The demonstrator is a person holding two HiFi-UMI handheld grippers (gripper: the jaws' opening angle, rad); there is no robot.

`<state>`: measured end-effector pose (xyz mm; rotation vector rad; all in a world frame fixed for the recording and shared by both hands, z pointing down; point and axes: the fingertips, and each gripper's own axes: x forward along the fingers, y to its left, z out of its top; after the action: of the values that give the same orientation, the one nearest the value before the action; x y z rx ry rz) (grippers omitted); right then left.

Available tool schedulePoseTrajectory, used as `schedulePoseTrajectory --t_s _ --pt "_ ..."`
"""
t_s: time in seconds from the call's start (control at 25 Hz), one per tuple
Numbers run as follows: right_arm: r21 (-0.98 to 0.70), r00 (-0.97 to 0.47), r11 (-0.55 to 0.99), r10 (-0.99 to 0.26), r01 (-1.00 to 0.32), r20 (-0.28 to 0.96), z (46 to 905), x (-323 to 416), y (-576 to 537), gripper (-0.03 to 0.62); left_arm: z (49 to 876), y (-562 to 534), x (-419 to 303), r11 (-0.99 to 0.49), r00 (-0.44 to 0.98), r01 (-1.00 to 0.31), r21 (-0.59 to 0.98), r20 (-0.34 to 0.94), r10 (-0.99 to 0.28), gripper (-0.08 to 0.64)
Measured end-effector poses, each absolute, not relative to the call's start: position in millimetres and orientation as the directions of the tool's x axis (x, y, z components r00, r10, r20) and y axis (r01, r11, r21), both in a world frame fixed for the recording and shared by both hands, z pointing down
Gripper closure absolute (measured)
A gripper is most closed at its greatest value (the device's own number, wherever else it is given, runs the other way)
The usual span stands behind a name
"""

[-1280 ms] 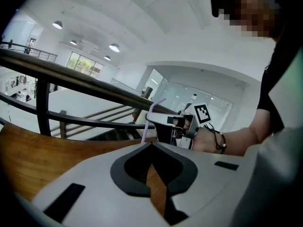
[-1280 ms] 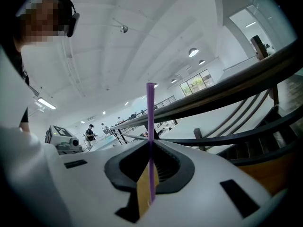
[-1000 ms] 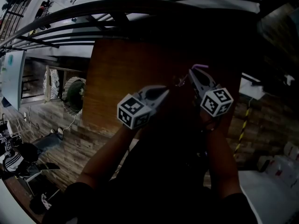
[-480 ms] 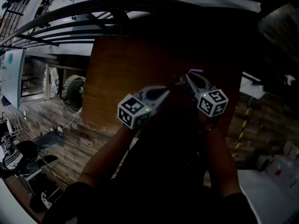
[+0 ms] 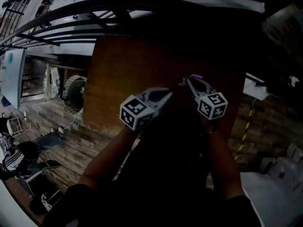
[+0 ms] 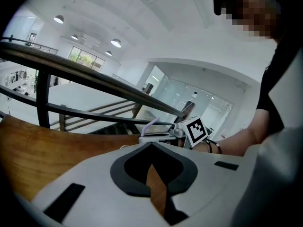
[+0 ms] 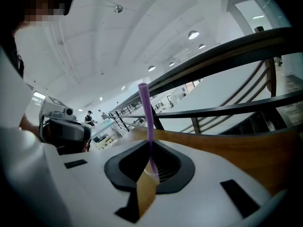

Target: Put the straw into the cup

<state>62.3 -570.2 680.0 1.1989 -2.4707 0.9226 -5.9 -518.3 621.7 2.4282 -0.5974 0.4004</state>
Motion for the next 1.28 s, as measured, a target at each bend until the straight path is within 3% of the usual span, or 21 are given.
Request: schedulePoseTrajectory --t_s 0.64,1.28 --pt "-0.432 -0.634 0.464 -0.562 -0.774 0.531 702.0 58.2 -553.1 0.558 622.8 -513.4 -3.9 -0.72 0.856 -0.492 0.489 0.422 -0.299 0.549" --pt "-0.437 -0.651 0.483 -0.552 -0.759 0.521 687.8 66.0 -516.1 0.5 603.7 -485.0 7.5 -0.733 0.852 -0.501 0.46 0.413 -0.323 0.549"
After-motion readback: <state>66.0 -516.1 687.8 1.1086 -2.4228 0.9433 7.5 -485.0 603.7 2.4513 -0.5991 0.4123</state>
